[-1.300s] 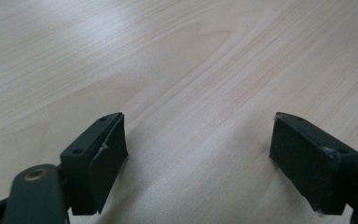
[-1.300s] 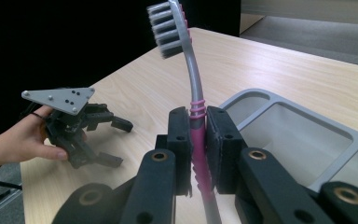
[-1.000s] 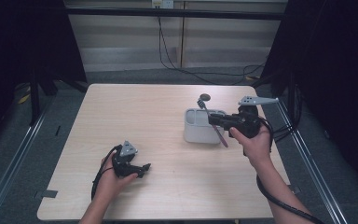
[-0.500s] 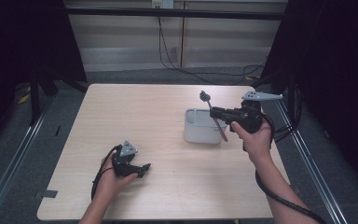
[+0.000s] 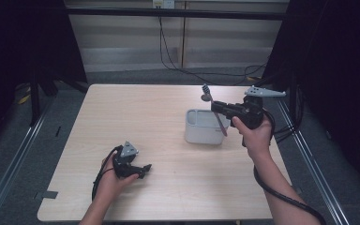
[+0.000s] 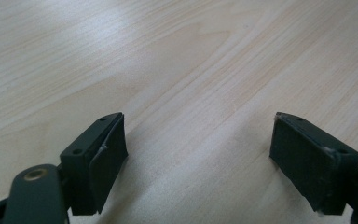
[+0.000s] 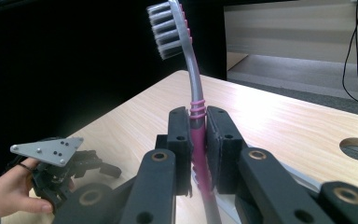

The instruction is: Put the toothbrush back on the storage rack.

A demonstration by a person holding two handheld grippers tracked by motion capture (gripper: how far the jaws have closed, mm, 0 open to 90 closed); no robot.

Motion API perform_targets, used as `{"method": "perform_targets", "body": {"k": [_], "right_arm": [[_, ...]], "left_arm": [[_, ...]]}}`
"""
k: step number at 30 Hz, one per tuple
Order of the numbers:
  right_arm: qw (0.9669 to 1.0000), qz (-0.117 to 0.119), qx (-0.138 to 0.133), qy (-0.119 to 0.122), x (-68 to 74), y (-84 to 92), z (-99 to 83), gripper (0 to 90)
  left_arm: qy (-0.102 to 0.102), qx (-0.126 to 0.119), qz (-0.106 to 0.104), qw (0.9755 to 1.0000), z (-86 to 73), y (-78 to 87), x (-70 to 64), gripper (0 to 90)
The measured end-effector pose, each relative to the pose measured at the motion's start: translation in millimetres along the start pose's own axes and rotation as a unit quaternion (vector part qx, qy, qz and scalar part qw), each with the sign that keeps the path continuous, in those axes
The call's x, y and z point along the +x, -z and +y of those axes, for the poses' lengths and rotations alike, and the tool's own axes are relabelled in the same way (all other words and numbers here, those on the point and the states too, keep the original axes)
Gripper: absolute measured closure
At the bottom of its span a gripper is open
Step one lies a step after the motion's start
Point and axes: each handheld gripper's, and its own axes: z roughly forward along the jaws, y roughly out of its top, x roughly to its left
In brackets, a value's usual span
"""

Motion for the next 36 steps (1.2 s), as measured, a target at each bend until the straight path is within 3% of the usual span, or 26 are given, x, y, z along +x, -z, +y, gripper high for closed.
{"method": "perform_targets", "body": {"k": [15,36], "right_arm": [[0.9995,-0.014,-0.029,-0.003,-9.9,-0.9,7.5,80.7],[0.9988,-0.031,-0.035,-0.015,-27.5,-10.2,8.1,80.7]], "left_arm": [[0.001,0.000,0.000,1.0000,0.0,0.0,0.0,18.1],[0.001,0.000,-0.001,1.0000,0.0,-0.1,-0.2,18.1]]}}
